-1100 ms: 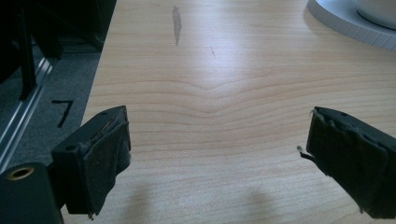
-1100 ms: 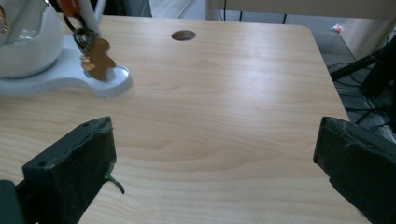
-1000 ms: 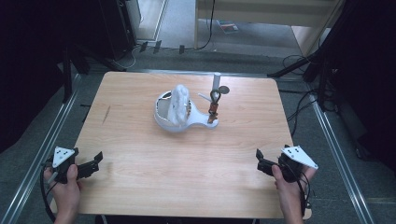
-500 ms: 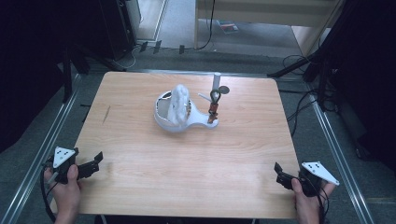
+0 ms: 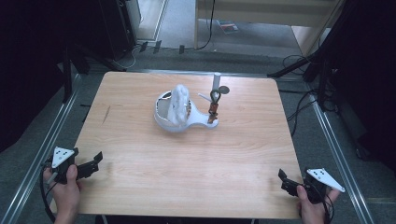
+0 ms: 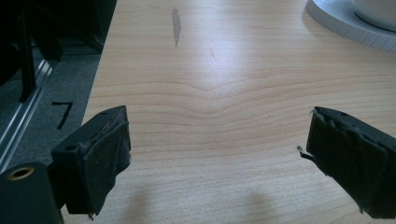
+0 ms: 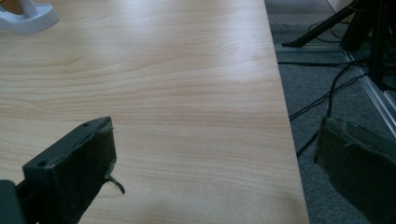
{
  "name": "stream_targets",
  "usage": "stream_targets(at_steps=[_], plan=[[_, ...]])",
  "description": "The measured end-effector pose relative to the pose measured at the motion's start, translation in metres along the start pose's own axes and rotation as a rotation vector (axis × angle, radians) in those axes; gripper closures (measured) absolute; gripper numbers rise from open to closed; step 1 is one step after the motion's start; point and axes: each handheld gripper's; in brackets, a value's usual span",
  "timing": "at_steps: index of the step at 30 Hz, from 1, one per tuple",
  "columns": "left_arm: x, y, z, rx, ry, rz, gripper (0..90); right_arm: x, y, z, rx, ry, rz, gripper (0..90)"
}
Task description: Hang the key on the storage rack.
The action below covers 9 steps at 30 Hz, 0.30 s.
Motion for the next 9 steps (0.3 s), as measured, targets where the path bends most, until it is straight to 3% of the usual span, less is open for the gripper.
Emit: stream_targets(at_steps=[9], plan=[[0.0006,0.0014,-0.0007,0.009,-0.005,0.005,6.9,-0.0006,0.0002,-0.0001,0.003,0.016,0.010,0.0]])
Point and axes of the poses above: each handheld gripper's, and its own axes: y roughly forward along the jaws, z roughly out of its underside, x roughly to its left, and after that the axes turned 1 degree about x, right-handed
